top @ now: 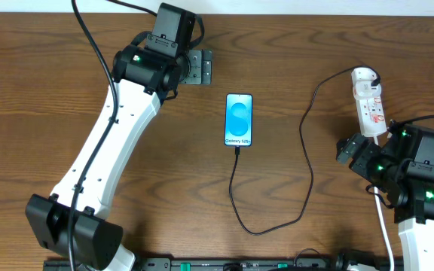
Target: Plug charger to phone and switch on socket
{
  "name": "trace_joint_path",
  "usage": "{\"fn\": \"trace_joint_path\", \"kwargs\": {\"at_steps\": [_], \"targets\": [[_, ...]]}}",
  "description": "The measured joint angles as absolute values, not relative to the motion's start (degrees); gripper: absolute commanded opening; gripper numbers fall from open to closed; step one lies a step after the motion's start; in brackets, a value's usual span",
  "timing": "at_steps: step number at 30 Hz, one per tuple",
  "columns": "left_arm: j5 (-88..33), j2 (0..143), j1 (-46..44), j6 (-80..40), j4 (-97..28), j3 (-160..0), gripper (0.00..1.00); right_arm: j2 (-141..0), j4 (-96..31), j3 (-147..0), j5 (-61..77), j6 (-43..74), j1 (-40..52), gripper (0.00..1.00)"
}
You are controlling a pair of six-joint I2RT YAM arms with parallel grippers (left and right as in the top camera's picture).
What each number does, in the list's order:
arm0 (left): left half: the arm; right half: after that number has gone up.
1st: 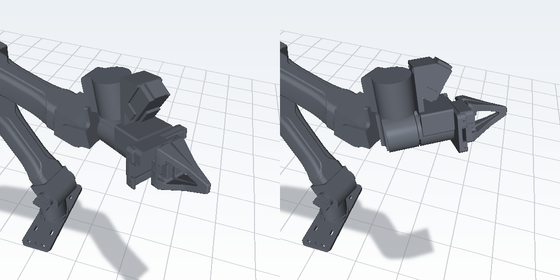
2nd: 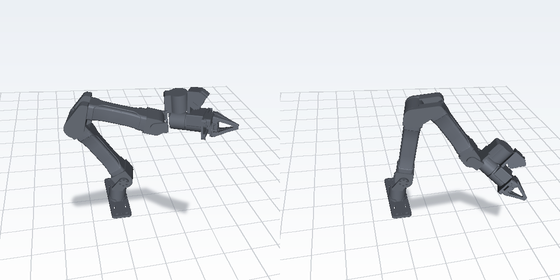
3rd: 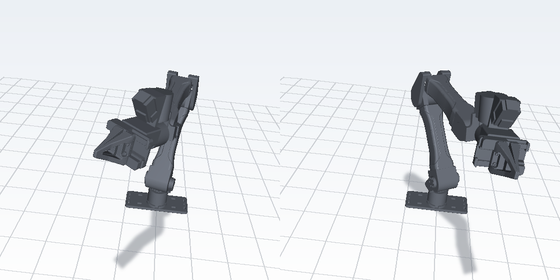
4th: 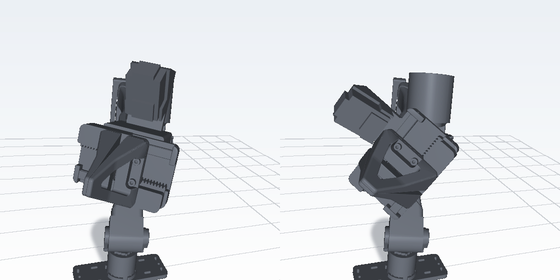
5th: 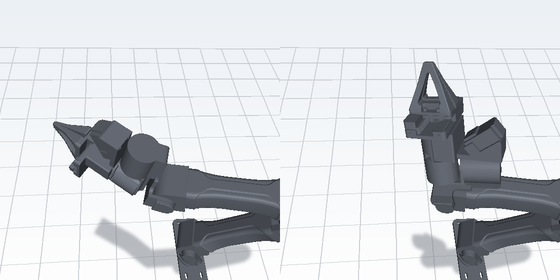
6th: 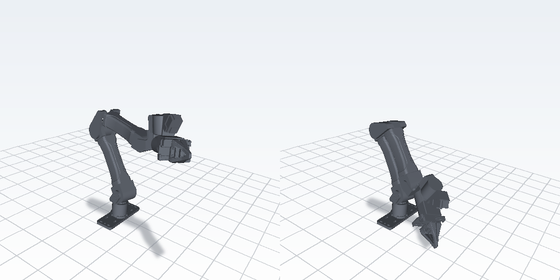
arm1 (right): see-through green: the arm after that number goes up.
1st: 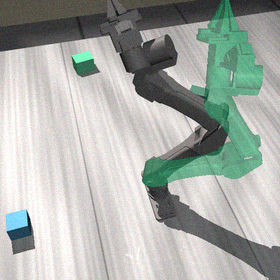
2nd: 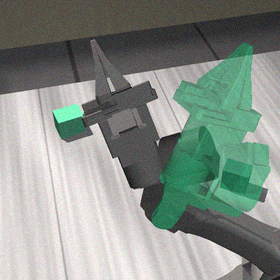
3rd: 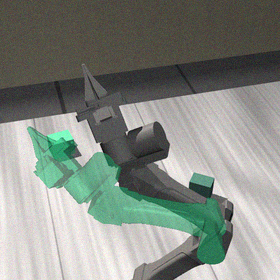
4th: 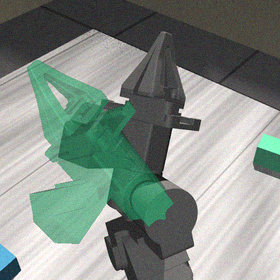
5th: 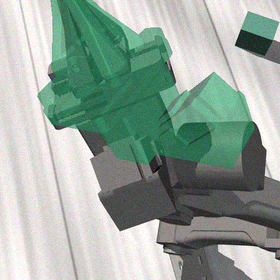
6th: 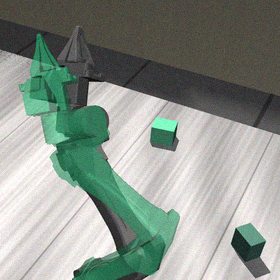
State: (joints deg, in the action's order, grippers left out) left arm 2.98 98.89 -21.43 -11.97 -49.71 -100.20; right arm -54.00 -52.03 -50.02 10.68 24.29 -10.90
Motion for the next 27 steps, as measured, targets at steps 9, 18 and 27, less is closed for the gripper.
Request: {"fn": "trace_joint_path", "kwargs": {"at_steps": [9,18,27], "targets": [[2.98,98.89,-21.43,-11.97,-49.71,-100.2,0.91,-54.41,-52.9,-49.95,9.21,23.38,-10.87,0.99],[2.98,98.89,-21.43,-11.97,-49.71,-100.2,0.91,-49.04,-45.32,-41.56,7.53,20.38,-10.7,0.99],[3.01,98.89,-21.43,-11.97,-49.71,-100.2,0.91,-31.88,-23.33,-23.66,9.32,11.2,-4.67,0.99]]}}
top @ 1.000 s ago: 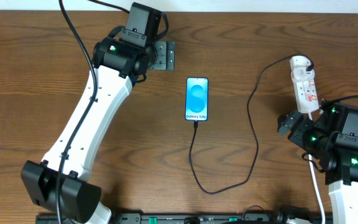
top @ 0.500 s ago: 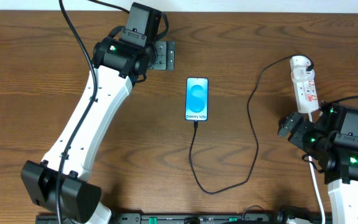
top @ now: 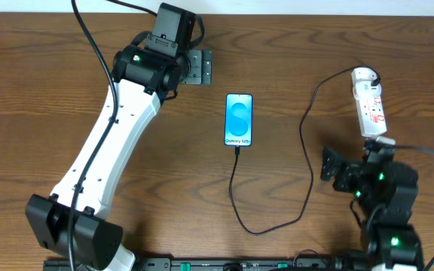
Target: Plug charger to phone and switch on socket
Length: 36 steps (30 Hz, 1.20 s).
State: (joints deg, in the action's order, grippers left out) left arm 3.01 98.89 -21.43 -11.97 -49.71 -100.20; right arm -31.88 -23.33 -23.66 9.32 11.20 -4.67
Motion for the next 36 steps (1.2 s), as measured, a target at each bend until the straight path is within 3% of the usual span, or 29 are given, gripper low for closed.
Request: {"fn": "trace_joint_path", "kwargs": {"at_steps": [16,36], "targets": [[2.98,98.89,-21.43,-11.97,-49.71,-100.2,0.91,-5.5,-7.01,-7.27,8.78,3.07,1.83,0.99],[2.98,98.89,-21.43,-11.97,-49.71,-100.2,0.91,-0.73,-1.48,-0.4,3.68,1.06,3.57,0.99]]}}
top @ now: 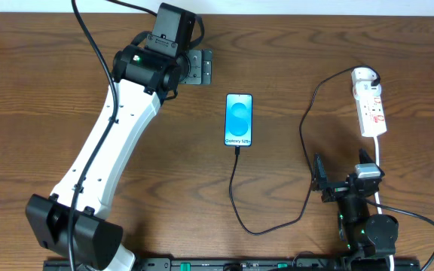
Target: Plug charger to phone and switch on socket
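The phone (239,120) lies face up mid-table with its screen lit. A black charger cable (236,162) is plugged into its bottom end. The cable loops toward the front edge and runs up to the white socket strip (371,107) at the right. My right gripper (319,179) is drawn back near the front right, well below the strip and next to the cable, with no gap showing between its fingers. My left gripper (202,68) rests at the back, up and left of the phone, holding nothing. Its finger gap is unclear.
The strip's white lead (380,162) runs down the right side past the right arm. The long white left arm (108,143) slants across the left half of the table. A black rail (224,264) lines the front edge.
My right arm has pulled further back toward the front edge, so its gripper is lower and further left of the strip. Phone, cable, strip and left arm have not moved.
At first my right gripper was close beside the lower end of the socket strip. Later it stood lower, below the strip. Now it is folded back near the front edge. The phone stayed lit with the cable plugged in throughout.
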{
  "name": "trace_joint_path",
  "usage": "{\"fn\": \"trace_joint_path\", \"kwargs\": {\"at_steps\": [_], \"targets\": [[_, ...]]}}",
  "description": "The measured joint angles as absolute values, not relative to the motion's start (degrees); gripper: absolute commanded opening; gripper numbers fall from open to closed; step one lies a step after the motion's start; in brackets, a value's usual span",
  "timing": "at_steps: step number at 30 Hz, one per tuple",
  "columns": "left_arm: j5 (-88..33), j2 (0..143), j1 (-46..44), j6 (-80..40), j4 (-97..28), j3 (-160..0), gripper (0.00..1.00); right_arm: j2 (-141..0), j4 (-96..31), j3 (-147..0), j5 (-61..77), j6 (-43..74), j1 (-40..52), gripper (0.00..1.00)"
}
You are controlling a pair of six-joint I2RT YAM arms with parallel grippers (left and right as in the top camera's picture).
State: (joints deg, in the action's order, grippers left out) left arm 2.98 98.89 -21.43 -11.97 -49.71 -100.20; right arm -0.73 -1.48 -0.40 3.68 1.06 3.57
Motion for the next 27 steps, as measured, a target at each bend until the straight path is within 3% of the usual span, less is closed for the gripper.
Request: {"fn": "trace_joint_path", "kwargs": {"at_steps": [27], "targets": [[2.98,98.89,-21.43,-11.97,-49.71,-100.2,0.91,-0.69,-4.01,-0.4,2.52,-0.71,3.57,0.99]]}}
